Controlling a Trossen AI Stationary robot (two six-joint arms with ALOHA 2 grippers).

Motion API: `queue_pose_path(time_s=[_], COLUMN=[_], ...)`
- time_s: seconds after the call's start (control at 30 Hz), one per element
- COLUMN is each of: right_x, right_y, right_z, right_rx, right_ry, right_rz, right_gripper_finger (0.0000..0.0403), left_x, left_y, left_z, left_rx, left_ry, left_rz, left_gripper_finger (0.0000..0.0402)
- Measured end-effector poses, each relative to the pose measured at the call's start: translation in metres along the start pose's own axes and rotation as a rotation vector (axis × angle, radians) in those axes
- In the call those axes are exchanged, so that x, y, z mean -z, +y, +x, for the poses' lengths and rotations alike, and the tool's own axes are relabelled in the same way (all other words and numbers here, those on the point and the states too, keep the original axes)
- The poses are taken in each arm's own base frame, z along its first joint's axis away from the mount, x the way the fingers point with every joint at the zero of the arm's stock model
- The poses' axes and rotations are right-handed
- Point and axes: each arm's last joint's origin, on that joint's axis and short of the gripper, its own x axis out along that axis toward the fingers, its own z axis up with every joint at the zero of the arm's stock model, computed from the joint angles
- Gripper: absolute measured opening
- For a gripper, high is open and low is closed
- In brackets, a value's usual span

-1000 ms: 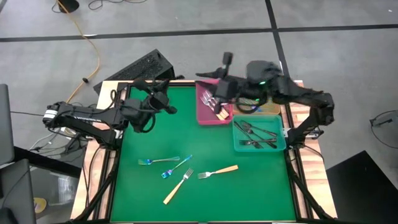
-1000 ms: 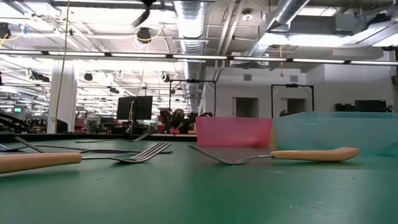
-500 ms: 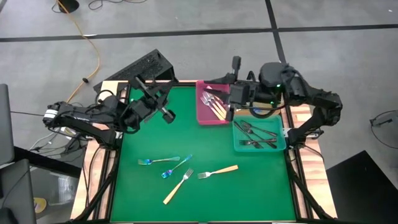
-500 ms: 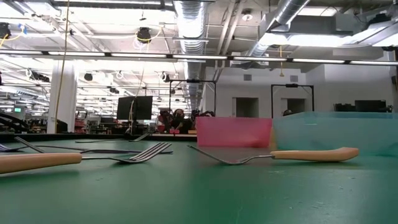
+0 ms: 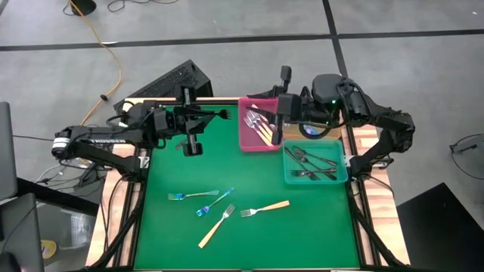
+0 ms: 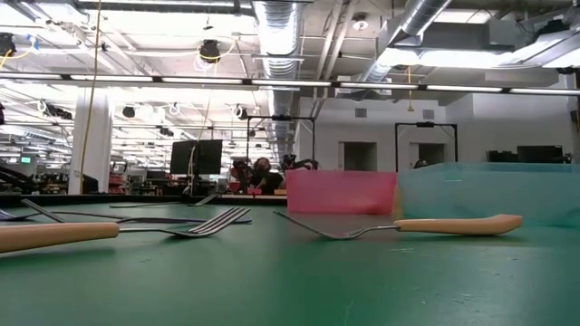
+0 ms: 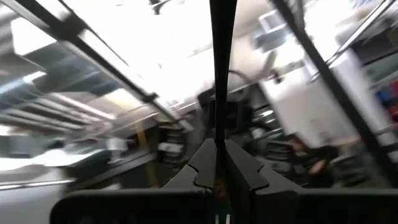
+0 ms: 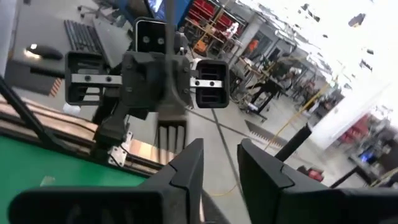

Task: Sort silverware by color (type)
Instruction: Put the black fork into the blue bin

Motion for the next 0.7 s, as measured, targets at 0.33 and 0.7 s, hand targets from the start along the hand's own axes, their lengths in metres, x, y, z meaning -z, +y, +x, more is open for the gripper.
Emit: queue_pose_path(time_s=[0.33,0.7], right_x=[0.009,0.013], right_y=[0.011,0.018], right_z=[0.012,0.025], right_rx=[-0.066,-0.070], right_ry=[0.059,0.075], right_rz=[0.058,0.111], right_gripper_finger=[0.0226,0.0227], left_x=[0.012,0.022], left_y=[0.017,0.018], left_z=[-0.004,-0.006], left_rx=[0.135,0.138], left_ry=[0.033,0.132], left_rz=[-0.121,-0.137], left_gripper_finger=[0.0000,0.0000])
